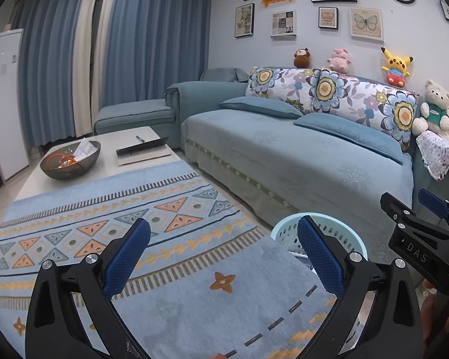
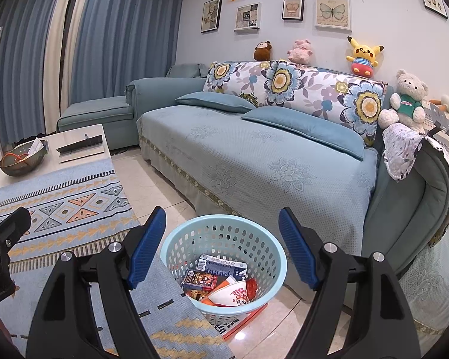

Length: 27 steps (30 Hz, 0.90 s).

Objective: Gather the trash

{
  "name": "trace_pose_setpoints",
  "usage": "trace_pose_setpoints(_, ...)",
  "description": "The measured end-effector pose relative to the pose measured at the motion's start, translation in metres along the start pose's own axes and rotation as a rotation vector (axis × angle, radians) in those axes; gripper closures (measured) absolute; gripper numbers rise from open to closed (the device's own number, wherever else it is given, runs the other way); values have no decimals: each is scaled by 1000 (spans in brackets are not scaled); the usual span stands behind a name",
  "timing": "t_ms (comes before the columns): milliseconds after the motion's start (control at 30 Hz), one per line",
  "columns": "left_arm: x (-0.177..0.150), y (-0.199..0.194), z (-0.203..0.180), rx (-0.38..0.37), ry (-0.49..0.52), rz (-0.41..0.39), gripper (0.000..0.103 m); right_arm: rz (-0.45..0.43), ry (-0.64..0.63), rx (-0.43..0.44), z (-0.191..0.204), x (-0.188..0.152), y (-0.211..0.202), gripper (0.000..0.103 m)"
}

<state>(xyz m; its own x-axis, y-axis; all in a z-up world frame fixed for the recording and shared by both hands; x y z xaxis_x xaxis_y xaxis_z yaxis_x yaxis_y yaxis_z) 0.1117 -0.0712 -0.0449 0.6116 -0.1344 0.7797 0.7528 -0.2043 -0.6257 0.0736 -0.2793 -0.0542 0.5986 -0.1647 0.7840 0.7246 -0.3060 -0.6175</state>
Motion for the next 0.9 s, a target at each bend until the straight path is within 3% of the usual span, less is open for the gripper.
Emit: trace_pose_setpoints(900,0,-1,-2,2,2,-2,8,16,1,16,3,0,4,26)
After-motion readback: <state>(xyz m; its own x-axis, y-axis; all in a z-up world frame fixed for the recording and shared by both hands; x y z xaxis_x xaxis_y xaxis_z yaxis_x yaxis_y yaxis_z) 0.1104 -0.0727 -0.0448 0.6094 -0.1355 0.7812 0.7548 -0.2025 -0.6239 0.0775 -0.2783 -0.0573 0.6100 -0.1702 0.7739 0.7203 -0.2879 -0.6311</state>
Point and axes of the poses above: each gripper's, at about its wrist camera, not at the fingertips, and y roughly the way its jaws point, z to its left, x to its top, the point moved 6 cm from there along y, roughly the way its jaws point, and after that the axes turned 13 degrees about z, right-handed, at the moved point
